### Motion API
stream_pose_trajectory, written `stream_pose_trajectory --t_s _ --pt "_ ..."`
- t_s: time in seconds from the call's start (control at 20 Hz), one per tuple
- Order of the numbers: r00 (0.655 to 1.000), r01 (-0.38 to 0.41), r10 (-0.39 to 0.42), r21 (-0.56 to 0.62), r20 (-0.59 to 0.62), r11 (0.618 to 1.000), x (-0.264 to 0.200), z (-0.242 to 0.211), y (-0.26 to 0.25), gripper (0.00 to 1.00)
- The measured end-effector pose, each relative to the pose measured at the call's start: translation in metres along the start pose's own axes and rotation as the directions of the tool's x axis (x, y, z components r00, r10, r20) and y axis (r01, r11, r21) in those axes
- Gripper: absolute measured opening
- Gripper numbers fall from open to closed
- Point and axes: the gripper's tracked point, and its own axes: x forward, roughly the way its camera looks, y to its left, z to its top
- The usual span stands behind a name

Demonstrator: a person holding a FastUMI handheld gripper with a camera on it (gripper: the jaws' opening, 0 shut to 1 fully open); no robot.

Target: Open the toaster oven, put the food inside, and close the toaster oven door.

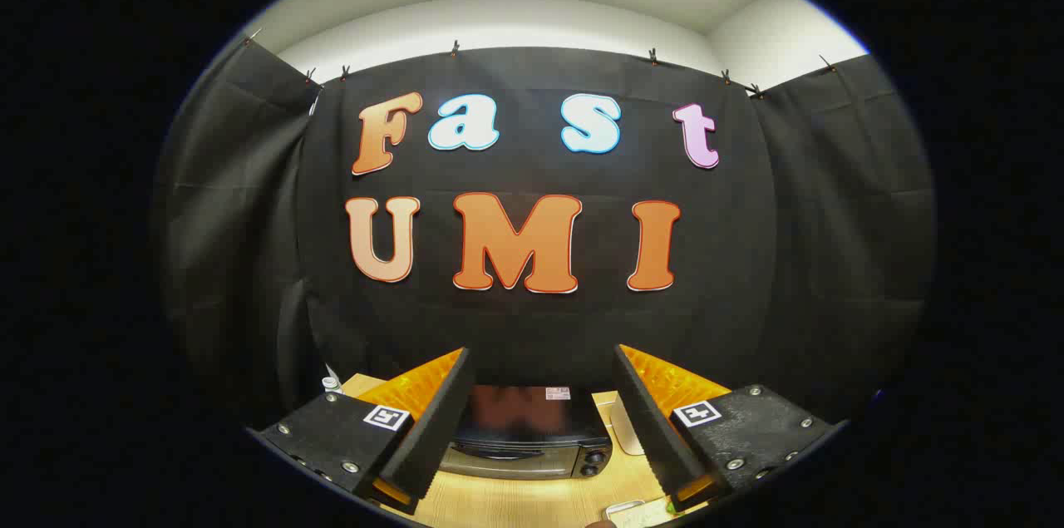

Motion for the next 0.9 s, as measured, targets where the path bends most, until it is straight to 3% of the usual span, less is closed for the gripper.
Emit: stream_pose_trajectory --t_s 0.9 --pt "1.000 0.009 -0.009 -0.017 0.018 1.000 -0.0026 -0.0006 0.0057 0.99"
